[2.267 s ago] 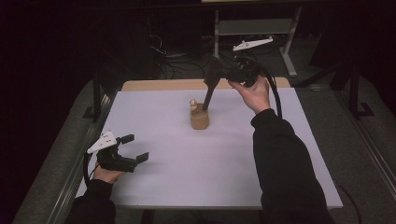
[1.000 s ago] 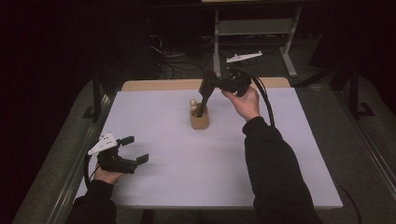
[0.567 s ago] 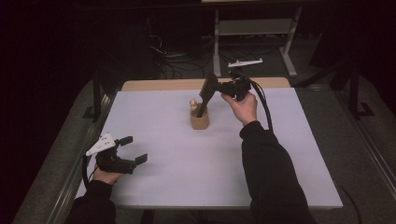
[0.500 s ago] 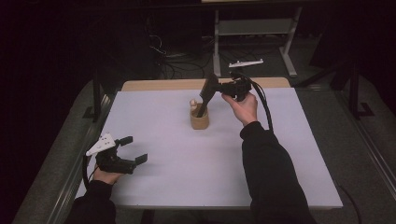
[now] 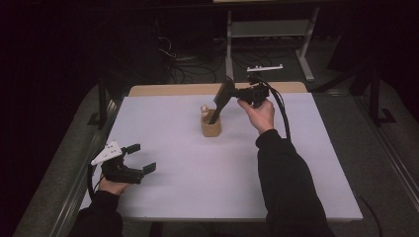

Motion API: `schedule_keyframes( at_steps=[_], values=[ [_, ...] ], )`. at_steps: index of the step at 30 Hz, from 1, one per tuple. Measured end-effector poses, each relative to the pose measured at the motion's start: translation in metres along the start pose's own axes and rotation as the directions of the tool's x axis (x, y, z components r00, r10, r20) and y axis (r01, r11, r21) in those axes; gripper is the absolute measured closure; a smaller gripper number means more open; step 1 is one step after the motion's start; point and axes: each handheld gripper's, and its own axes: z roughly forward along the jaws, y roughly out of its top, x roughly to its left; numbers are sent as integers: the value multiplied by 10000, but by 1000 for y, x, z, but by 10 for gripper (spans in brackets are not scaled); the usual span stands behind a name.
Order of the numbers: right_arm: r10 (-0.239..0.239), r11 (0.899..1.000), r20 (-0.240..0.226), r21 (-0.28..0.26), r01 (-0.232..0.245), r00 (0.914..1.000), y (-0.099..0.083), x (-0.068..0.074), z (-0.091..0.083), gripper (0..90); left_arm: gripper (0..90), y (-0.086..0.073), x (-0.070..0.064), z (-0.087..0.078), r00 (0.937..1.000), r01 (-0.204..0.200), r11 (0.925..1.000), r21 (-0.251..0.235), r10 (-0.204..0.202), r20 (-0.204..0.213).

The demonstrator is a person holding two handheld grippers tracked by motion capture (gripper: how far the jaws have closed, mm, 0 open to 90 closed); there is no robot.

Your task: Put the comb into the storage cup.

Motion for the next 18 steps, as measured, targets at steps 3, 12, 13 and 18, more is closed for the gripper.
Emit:
schedule_keyframes(
  at_steps=[3,12,13,18],
  values=[
    [69,10000,26,34,-69,10000,-1,-1,-1,808,0,0,0,0,10000,-3,10000,12,3,3],
    [-533,9979,389,399,517,9978,-5,-2,-4,680,0,1,-1,0,9999,-81,10000,-33,81,-105],
    [-655,9970,452,444,635,9968,-6,-1,-4,641,0,0,-1,1,9999,-88,10000,-38,88,-103],
    [-1050,9933,550,548,1020,9930,-8,-2,-8,465,0,0,-2,2,9999,-105,9999,7,105,-53]
  ],
)
